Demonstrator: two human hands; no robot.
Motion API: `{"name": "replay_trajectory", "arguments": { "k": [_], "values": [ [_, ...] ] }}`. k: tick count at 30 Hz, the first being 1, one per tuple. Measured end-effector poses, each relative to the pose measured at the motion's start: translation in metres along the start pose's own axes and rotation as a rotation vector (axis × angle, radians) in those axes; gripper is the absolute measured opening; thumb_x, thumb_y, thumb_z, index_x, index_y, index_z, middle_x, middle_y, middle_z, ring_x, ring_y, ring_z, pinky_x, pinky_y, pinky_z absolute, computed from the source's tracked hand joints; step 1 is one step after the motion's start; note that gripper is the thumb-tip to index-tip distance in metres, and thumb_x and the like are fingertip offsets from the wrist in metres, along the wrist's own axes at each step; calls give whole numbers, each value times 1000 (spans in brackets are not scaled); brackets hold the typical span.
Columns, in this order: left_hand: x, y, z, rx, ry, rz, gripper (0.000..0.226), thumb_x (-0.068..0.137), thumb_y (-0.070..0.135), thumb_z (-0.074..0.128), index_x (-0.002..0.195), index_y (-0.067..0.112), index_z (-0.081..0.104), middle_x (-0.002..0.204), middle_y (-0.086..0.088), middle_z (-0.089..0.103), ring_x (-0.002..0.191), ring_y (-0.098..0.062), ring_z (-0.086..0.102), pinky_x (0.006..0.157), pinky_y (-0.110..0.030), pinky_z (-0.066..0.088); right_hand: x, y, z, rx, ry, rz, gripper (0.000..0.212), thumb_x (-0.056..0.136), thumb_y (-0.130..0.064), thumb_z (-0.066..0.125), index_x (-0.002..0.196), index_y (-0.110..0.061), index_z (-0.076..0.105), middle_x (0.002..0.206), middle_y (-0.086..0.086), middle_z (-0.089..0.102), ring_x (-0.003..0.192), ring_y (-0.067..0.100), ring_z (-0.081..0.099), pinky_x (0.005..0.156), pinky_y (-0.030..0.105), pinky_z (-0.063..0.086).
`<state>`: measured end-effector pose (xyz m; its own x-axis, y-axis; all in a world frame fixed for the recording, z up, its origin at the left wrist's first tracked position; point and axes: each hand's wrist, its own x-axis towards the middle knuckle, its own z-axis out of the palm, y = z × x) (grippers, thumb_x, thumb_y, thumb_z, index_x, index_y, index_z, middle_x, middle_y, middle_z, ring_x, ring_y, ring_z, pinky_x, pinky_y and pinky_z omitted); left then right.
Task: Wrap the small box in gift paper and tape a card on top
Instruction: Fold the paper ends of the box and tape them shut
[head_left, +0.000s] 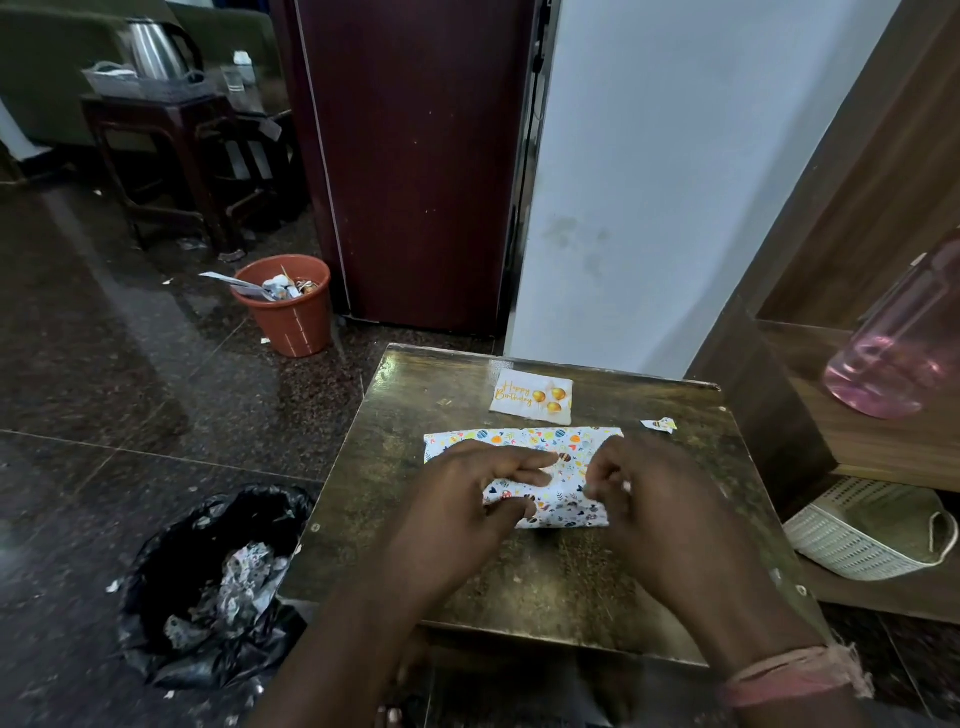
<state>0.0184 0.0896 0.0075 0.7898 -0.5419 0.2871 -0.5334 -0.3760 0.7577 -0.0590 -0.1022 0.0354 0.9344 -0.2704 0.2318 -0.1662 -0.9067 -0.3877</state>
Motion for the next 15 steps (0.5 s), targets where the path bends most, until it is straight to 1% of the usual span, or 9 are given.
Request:
{"name": "replay_trajectory", "arguments": {
  "k": [1, 4, 5, 7, 8, 9, 12, 13, 15],
  "values": [
    [0, -1, -2, -33, 23, -15, 45, 86, 17, 82, 121, 44, 72, 111, 33, 71, 118, 5, 56, 99, -10, 39, 2, 4, -2, 50, 30, 27, 22, 87, -11, 67, 78, -29, 58, 83, -14, 59, 84, 8, 57, 71, 34, 48],
    [1, -6, -6, -94, 148, -106, 37, 89, 19, 80, 115, 45, 74, 117, 32, 66, 123, 3, 52, 95, -5, 37, 4, 15, -6, 147, 103, 127, 21, 91, -7, 64, 82, -26, 63, 84, -12, 64, 82, 7, 58, 72, 32, 47],
    [2, -7, -7, -88, 203, -116, 36, 90, 17, 78, 114, 43, 74, 118, 31, 65, 123, 1, 52, 98, -10, 39, 3, 18, -5, 154, 108, 156, 19, 93, -10, 64, 83, -26, 63, 85, -12, 64, 83, 9, 59, 71, 30, 45],
    [5, -12, -7, -58, 315, -139, 32, 91, 15, 76, 115, 37, 74, 121, 25, 67, 124, -6, 55, 103, -32, 47, 2, 20, -3, 179, 114, 211, 15, 97, -18, 62, 85, -26, 64, 87, -11, 64, 84, 9, 57, 66, 17, 37],
    [6, -14, -7, -47, 357, -168, 30, 92, 17, 75, 116, 35, 74, 122, 20, 67, 124, -9, 56, 103, -38, 48, 2, 21, -2, 202, 120, 233, 13, 98, -23, 62, 86, -26, 64, 88, -11, 63, 83, 8, 57, 65, 14, 34],
    [7, -15, -7, -53, 385, -213, 29, 93, 20, 74, 118, 34, 72, 124, 16, 67, 122, -9, 58, 102, -37, 49, 3, 20, 0, 234, 123, 254, 12, 99, -28, 60, 87, -26, 64, 89, -11, 64, 84, 6, 58, 66, 15, 35],
    [7, -13, -4, -173, 435, -411, 24, 95, 38, 70, 119, 39, 66, 124, 9, 66, 110, -3, 62, 84, -20, 47, 6, 17, 6, 365, 102, 332, 13, 98, -40, 59, 94, -28, 63, 91, -15, 67, 89, 4, 63, 75, 30, 46],
    [7, -10, -3, -191, 459, -455, 21, 95, 42, 69, 116, 40, 65, 121, 8, 65, 106, -1, 61, 80, -18, 45, 6, 16, 7, 402, 95, 359, 14, 98, -42, 59, 97, -28, 62, 91, -16, 68, 89, 4, 64, 78, 32, 49],
    [6, -4, -1, -248, 507, -488, 18, 96, 41, 67, 113, 39, 61, 116, 10, 63, 104, 0, 58, 78, -17, 42, 7, 12, 6, 475, 84, 407, 15, 97, -43, 61, 103, -29, 62, 90, -16, 67, 87, 2, 63, 82, 33, 51]
  ]
}}
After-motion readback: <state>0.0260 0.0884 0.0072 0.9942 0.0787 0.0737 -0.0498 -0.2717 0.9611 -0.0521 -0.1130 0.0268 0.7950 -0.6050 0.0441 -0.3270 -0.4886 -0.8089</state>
